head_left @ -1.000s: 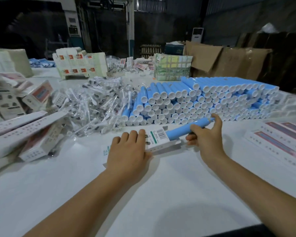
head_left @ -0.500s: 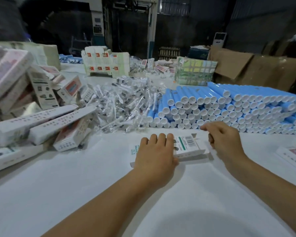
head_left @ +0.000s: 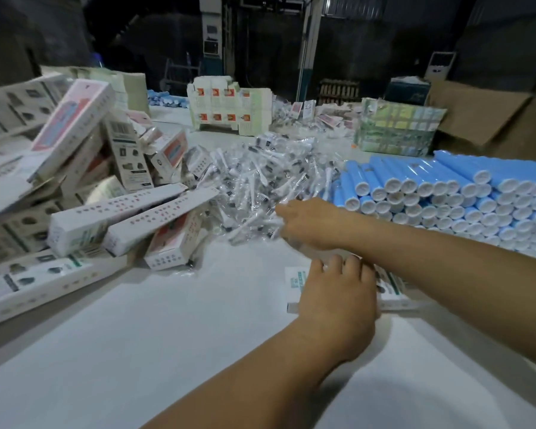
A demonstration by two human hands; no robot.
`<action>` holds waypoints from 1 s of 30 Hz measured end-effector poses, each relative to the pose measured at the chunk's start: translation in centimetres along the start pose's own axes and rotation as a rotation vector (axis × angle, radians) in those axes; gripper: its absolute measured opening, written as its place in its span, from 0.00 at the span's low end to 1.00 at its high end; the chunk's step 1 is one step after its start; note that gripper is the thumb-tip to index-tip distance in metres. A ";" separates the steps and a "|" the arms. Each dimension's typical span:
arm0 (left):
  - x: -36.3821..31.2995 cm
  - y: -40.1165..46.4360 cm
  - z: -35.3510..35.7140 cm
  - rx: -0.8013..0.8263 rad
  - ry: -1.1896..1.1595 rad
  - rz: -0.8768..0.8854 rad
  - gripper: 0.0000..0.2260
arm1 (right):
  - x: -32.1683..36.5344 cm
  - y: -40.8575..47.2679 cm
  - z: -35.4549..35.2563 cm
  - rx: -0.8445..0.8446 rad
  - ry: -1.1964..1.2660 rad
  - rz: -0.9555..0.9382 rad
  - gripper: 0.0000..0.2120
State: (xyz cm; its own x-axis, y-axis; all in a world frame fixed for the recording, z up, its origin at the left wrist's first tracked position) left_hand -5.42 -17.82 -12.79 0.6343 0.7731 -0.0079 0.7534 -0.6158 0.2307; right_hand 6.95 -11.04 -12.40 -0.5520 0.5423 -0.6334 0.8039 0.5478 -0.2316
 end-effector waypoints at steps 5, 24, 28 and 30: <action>-0.2 0.1 0.0 -0.003 0.009 0.008 0.21 | 0.5 -0.9 0.4 0.012 -0.141 -0.041 0.14; 0.9 0.0 -0.3 -0.055 -0.064 -0.046 0.30 | -12.9 -23.3 4.8 -1.149 2.009 0.545 0.12; 1.5 0.1 -0.7 -0.096 -0.084 -0.090 0.30 | -10.2 -27.8 13.7 -1.238 2.331 0.813 0.12; 1.8 0.1 -0.7 -0.100 -0.082 -0.110 0.31 | -8.5 -28.2 16.2 -1.207 2.417 0.890 0.12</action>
State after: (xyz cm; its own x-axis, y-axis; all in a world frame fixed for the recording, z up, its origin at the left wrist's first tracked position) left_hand -4.29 -16.35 -12.07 0.5641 0.8174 -0.1171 0.8007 -0.5068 0.3193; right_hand -7.46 -41.38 -12.49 -0.2723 -0.3397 0.9003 0.8944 -0.4343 0.1067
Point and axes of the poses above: each hand's wrist, its own y-axis towards the middle knuckle, its own z-axis out of the palm, x = y × z, the point moved 10 cm from there along y, towards the middle knuckle, and after that the axes turned 9 degrees about x, right-handed, at the moved point
